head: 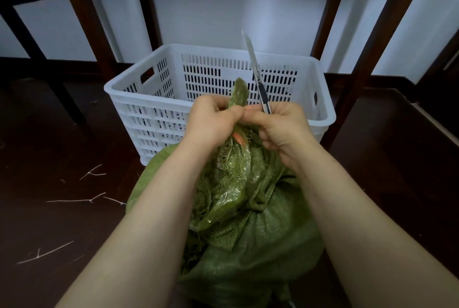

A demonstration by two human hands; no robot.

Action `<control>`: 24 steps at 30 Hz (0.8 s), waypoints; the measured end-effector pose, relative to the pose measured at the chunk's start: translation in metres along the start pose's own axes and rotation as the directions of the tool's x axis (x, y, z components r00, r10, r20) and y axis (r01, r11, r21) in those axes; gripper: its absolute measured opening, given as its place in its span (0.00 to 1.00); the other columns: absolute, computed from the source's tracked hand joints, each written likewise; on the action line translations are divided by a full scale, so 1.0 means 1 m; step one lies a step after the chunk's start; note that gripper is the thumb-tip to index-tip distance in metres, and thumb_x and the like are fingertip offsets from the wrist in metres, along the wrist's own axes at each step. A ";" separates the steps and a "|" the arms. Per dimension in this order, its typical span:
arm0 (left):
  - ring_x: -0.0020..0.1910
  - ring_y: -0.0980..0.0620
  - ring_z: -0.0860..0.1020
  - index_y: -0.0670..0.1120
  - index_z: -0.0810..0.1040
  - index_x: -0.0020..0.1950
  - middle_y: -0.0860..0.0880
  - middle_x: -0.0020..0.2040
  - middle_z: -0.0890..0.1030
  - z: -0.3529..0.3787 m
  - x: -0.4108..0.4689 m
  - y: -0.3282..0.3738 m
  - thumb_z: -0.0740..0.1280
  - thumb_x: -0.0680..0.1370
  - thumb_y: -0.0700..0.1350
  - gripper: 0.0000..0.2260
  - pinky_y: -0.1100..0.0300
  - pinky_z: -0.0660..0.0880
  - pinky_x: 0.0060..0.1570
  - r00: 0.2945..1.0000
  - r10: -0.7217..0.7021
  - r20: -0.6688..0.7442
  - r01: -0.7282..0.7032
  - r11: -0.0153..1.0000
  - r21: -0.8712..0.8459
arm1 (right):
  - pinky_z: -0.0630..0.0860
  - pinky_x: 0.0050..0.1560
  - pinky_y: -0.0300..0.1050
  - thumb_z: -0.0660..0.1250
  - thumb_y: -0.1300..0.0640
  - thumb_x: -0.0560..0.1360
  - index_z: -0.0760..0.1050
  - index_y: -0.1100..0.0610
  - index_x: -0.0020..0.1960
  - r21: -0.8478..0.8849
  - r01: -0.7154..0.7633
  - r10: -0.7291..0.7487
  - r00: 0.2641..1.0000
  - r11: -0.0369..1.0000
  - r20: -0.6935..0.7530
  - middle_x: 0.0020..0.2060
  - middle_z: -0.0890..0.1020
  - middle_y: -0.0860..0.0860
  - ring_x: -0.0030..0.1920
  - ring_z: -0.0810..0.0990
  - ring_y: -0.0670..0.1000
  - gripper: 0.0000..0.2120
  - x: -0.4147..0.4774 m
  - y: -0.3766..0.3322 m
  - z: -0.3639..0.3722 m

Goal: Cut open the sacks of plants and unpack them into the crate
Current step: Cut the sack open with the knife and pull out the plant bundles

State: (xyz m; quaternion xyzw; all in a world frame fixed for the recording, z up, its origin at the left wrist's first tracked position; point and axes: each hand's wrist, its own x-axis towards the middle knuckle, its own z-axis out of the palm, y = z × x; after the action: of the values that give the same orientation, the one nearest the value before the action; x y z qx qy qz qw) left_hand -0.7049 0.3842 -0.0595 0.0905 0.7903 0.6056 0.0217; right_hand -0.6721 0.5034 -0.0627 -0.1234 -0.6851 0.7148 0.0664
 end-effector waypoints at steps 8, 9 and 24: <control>0.34 0.51 0.82 0.36 0.74 0.60 0.45 0.41 0.82 -0.013 0.003 0.002 0.64 0.77 0.34 0.11 0.60 0.80 0.34 0.988 -0.143 0.063 0.154 0.832 -0.532 | 0.59 0.18 0.35 0.57 0.48 0.81 0.76 0.54 0.60 0.084 -0.001 -0.009 0.993 0.996 0.114 0.37 0.83 0.50 0.20 0.64 0.44 0.15 0.008 -0.002 -0.009; 0.35 0.52 0.82 0.36 0.74 0.60 0.46 0.41 0.82 -0.012 0.001 0.005 0.66 0.76 0.36 0.13 0.60 0.79 0.34 0.988 -0.120 0.097 0.154 0.832 -0.532 | 0.60 0.18 0.35 0.57 0.50 0.82 0.76 0.54 0.60 0.064 0.010 -0.018 0.993 0.998 0.117 0.38 0.83 0.50 0.21 0.66 0.44 0.14 0.008 -0.001 -0.007; 0.34 0.56 0.79 0.54 0.77 0.39 0.55 0.37 0.81 -0.025 0.009 -0.005 0.71 0.75 0.45 0.07 0.59 0.79 0.42 0.942 0.151 -0.301 -0.108 0.982 0.155 | 0.66 0.33 0.42 0.57 0.54 0.81 0.78 0.55 0.53 -0.434 0.315 -0.293 0.949 0.844 0.119 0.29 0.71 0.46 0.30 0.69 0.46 0.11 0.001 -0.007 0.003</control>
State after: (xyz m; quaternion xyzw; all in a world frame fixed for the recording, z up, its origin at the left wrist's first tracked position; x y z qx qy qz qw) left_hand -0.7180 0.3611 -0.0569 0.0471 0.8155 0.5572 -0.1495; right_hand -0.6746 0.5014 -0.0561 -0.0080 -0.8431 0.5212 0.1323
